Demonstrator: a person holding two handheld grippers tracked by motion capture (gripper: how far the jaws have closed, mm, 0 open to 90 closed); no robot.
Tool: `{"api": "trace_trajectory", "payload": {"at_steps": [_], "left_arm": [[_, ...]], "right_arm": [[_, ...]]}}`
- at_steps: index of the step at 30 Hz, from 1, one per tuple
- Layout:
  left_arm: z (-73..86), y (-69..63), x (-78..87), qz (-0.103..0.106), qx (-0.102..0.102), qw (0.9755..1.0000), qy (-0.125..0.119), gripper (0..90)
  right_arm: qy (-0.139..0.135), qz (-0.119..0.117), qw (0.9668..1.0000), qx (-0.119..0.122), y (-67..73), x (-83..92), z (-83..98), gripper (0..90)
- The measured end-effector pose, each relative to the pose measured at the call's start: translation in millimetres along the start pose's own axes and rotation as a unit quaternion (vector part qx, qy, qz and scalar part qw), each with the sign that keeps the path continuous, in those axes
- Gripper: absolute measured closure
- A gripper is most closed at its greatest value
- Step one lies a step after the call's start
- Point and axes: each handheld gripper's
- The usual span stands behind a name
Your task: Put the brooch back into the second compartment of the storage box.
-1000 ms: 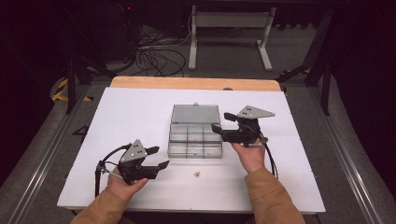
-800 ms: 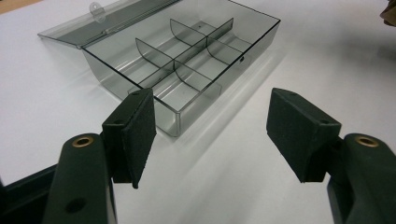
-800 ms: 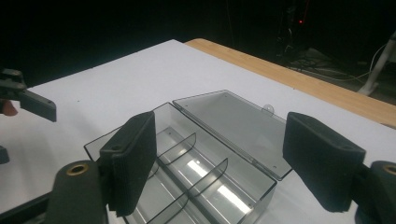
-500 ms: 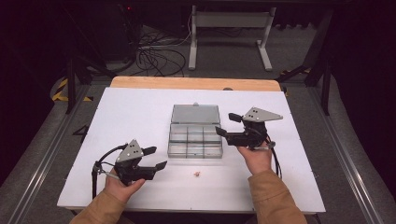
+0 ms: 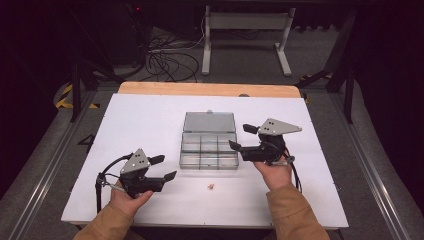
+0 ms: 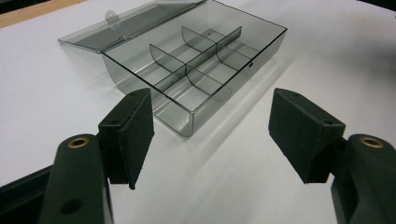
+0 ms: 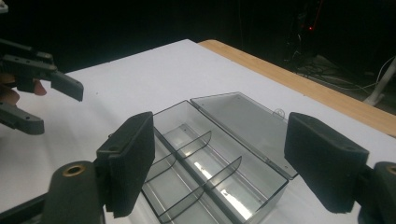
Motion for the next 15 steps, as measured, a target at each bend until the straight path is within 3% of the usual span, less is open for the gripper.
{"api": "trace_trajectory", "payload": {"at_steps": [10,15], "left_arm": [[-0.6,0.7,2.5,0.006,-0.005,0.9999,-0.011,30.2],[-0.2,2.9,3.3,0.008,0.005,0.9999,-0.011,29.4]], "right_arm": [[0.026,-0.019,0.999,0.032,17.3,-0.4,-1.7,25.5],[0.045,-0.038,0.9973,0.043,28.5,-3.0,-0.8,25.9]]}}
Point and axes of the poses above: each handheld gripper's, and its own axes: x roughly backward along the jaws, z roughly out of its underside, y roughly to its left, and after that the axes turned 4 degrees about -y, right-handed
